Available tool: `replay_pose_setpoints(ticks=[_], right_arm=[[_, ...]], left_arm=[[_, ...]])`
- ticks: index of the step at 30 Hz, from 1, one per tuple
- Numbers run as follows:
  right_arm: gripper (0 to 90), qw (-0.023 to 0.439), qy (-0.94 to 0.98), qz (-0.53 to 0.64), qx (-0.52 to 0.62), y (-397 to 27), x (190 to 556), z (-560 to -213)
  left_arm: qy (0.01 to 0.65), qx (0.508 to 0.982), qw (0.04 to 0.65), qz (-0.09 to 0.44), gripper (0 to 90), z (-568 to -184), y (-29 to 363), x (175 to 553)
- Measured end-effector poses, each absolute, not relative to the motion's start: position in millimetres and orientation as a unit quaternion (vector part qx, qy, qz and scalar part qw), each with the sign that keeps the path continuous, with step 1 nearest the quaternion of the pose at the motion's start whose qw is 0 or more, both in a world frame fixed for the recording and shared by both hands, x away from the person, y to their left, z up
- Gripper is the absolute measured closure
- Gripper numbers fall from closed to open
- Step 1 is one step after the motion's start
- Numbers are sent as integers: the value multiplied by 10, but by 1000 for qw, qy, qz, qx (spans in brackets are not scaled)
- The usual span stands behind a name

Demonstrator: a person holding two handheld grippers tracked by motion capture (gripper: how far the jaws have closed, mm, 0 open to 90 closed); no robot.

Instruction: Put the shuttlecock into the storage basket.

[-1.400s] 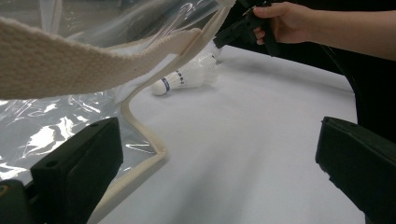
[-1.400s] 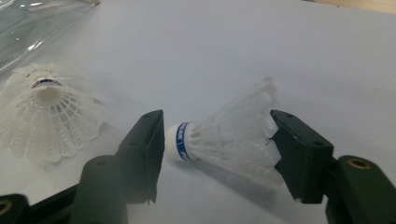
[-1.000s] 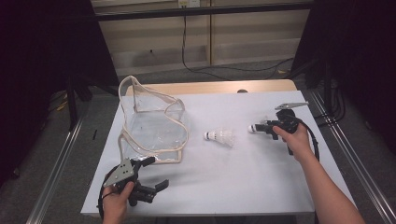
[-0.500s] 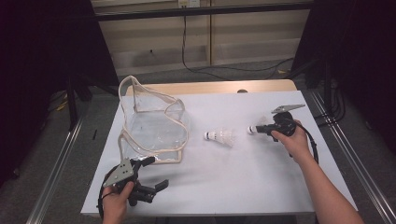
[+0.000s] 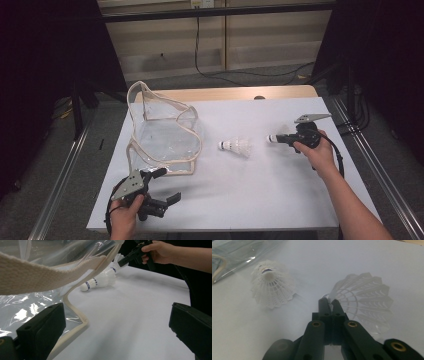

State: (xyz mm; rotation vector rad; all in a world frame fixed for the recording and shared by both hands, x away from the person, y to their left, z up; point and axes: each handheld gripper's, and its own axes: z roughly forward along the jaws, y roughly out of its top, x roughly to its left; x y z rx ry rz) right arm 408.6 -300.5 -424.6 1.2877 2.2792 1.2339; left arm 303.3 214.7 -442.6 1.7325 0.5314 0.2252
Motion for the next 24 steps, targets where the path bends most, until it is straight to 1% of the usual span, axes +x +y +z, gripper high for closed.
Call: replay_pose_setpoints(ticks=[24], right_arm=[[900, 121, 785, 454, 404, -2836, 3954, -4131]], left_arm=[[232, 749, 613, 96, 9, -4429, 2151, 3034]])
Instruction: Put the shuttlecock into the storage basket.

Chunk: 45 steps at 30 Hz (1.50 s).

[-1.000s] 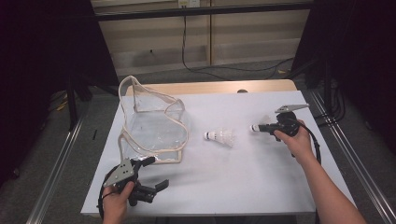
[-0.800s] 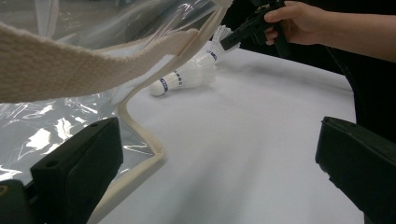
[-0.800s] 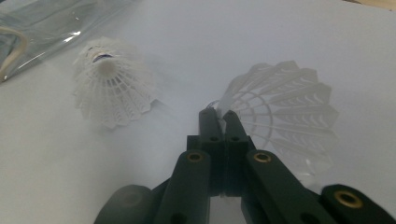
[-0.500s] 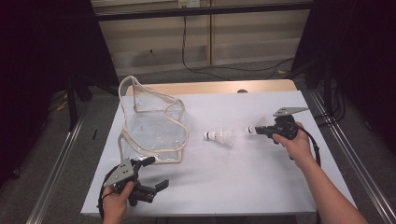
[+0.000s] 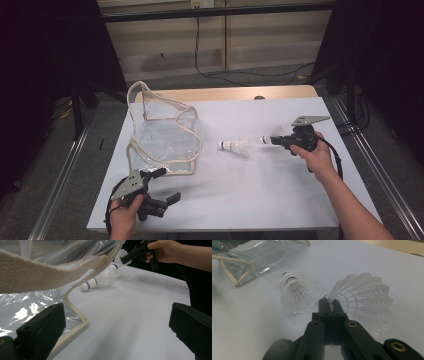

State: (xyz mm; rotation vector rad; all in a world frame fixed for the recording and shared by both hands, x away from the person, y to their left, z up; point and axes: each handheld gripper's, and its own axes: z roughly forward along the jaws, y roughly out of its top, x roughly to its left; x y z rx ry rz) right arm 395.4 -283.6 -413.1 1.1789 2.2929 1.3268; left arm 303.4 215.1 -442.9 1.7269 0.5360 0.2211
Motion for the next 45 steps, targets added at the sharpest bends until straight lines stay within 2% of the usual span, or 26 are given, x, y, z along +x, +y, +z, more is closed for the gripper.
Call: replay_pose_setpoints(ticks=[45], right_arm=[[900, 98, 793, 470, 376, -2523, 3943, -4186]], left_arm=[[228, 751, 612, 97, 8, -4421, 2141, 3033]])
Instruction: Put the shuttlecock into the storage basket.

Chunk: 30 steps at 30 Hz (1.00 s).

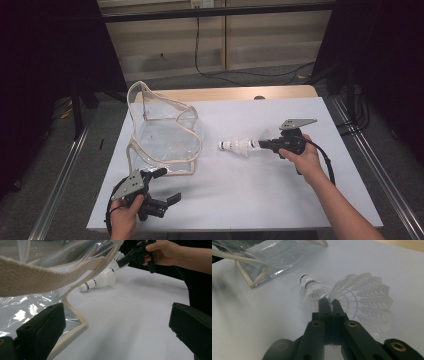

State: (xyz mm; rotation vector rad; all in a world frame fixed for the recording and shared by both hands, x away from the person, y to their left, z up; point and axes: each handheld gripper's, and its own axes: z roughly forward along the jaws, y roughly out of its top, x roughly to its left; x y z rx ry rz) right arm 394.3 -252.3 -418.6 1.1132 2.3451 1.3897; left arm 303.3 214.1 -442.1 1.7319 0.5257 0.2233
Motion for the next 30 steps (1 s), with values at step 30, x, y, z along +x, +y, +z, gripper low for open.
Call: replay_pose_setpoints(ticks=[30], right_arm=[[900, 95, 793, 472, 373, -2408, 3958, -4249]], left_arm=[[229, 751, 612, 97, 9, -4421, 2146, 3034]])
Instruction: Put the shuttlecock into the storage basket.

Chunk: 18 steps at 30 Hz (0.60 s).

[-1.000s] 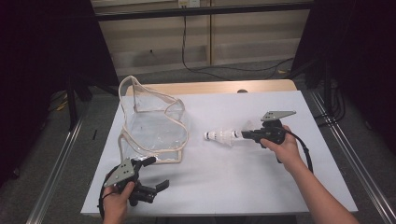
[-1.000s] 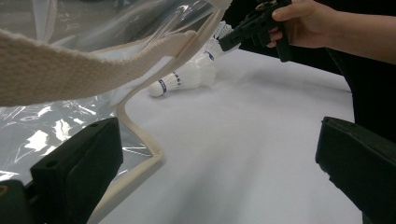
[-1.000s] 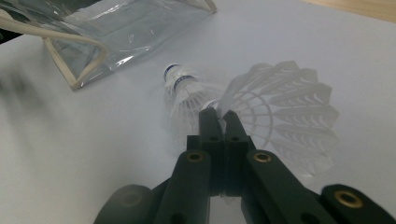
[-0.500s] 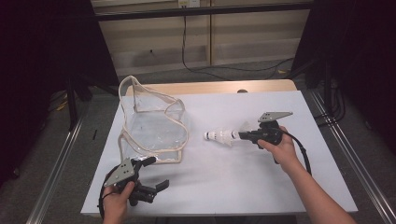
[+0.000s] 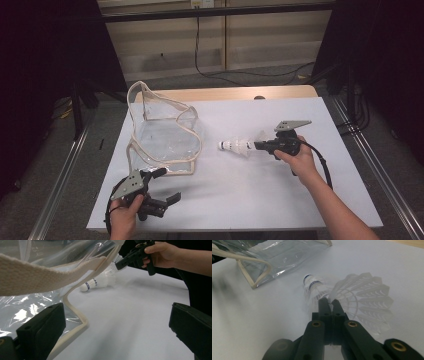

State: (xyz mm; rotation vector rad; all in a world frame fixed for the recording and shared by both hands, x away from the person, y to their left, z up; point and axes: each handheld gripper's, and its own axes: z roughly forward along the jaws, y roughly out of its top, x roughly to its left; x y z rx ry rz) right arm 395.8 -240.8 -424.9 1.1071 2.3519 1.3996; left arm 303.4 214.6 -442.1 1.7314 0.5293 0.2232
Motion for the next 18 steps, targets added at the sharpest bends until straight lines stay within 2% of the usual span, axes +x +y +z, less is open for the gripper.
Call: replay_pose_setpoints(ticks=[18], right_arm=[[900, 97, 790, 475, 375, -2365, 3957, -4259]], left_arm=[[228, 752, 611, 97, 8, -4420, 2143, 3034]])
